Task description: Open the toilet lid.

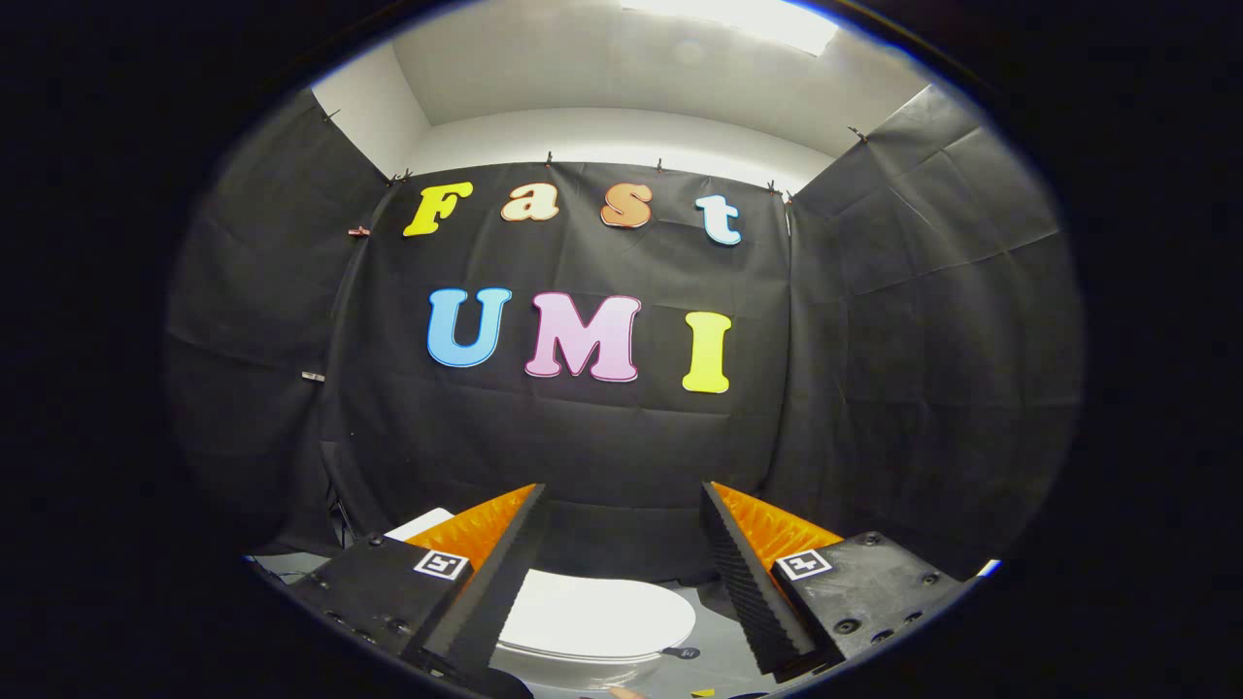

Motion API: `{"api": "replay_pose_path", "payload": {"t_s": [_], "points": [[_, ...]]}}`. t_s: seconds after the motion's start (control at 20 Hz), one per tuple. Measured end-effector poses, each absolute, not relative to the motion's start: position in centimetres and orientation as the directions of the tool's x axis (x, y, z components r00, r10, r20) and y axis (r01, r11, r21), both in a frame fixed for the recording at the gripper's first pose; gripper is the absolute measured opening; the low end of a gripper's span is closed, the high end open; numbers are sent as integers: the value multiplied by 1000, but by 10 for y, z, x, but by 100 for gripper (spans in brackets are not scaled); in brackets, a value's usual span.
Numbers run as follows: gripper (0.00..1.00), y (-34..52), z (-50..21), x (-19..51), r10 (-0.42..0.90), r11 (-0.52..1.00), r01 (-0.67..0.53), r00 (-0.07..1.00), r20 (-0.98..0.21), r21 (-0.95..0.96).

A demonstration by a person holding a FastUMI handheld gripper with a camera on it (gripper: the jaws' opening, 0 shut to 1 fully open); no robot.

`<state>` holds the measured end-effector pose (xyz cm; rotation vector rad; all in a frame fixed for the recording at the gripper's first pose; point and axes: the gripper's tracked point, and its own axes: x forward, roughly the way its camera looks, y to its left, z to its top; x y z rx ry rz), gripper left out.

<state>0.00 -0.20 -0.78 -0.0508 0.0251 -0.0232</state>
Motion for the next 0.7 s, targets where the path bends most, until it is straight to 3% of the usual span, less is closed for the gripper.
{"api": "replay_pose_path", "payload": {"t_s": [0.7], "points": [[99,-42,-66,29,-63,997,67,993,-105,38]]}}
